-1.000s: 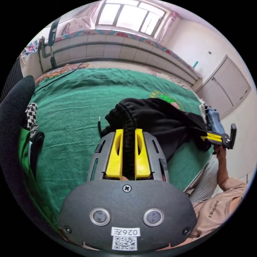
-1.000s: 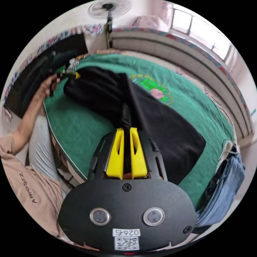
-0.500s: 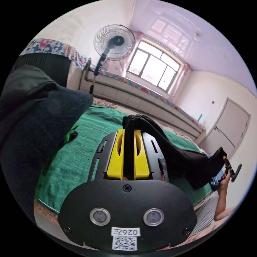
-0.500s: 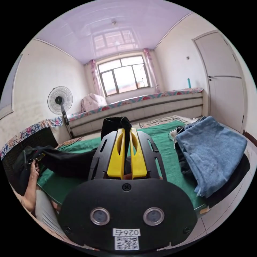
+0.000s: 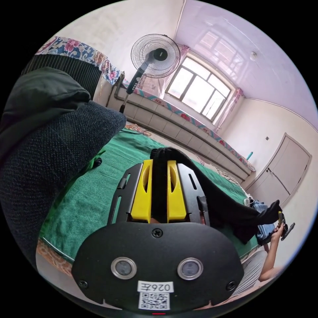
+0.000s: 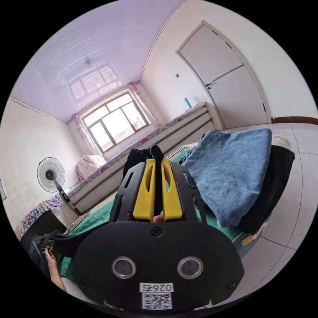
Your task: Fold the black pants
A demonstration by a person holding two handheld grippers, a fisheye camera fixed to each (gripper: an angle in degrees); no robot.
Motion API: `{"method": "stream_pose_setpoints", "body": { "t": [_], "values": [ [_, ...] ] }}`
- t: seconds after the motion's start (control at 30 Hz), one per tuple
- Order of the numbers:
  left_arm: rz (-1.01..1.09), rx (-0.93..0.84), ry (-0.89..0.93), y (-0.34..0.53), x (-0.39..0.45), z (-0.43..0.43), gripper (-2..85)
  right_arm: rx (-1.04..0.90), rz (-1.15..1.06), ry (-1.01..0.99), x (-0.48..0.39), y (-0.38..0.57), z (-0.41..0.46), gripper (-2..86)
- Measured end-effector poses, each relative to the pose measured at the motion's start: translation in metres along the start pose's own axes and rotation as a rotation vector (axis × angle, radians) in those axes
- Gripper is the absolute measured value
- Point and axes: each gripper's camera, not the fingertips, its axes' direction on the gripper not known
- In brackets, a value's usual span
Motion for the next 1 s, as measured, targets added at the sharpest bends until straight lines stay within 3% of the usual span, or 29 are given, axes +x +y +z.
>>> {"method": "stream_pose_setpoints", "body": {
  "t": [0.23,0.4,0.47,0.57,0.63,0.67,0.73,0.83,0.93,1.0],
  "values": [
    [0.011,0.053,0.245,0.012,-0.028,-0.017,6.4,0.075,0.009,-0.013,0.027,0.007,-0.035,-1.4],
    [-0.048,-0.127,0.109,0.014,-0.039,0.000,6.6,-0.029,0.161,-0.104,0.076,0.014,-0.034,-1.4],
    [-0.073,-0.143,0.089,0.016,-0.041,0.003,6.9,-0.029,0.163,-0.339,0.085,0.019,-0.033,-1.4],
    [-0.110,-0.156,0.056,0.017,-0.043,0.005,7.7,-0.238,-0.023,-0.904,0.058,0.012,-0.003,-1.2],
    [-0.146,-0.192,0.020,0.017,-0.047,0.010,9.2,-0.633,-0.235,-1.338,0.013,0.020,0.029,-0.8],
    [-0.154,-0.195,0.006,0.017,-0.047,0.010,9.8,-0.707,-0.269,-1.352,0.005,0.027,0.034,-0.6],
    [-0.173,-0.178,-0.068,0.015,-0.045,0.005,11.4,-0.900,-0.371,-1.160,-0.015,0.049,0.045,0.0],
    [-0.185,-0.083,-0.205,0.013,-0.036,-0.011,11.9,-1.009,-0.436,-1.071,-0.022,0.060,0.052,1.5],
    [-0.197,0.034,-0.288,0.011,-0.028,-0.028,9.6,-0.882,-0.541,-1.205,-0.029,0.048,0.024,3.2],
    [-0.143,0.088,-0.209,0.006,-0.022,-0.027,7.5,-0.761,-0.624,-1.260,-0.034,0.040,0.001,3.8]
  ]
}}
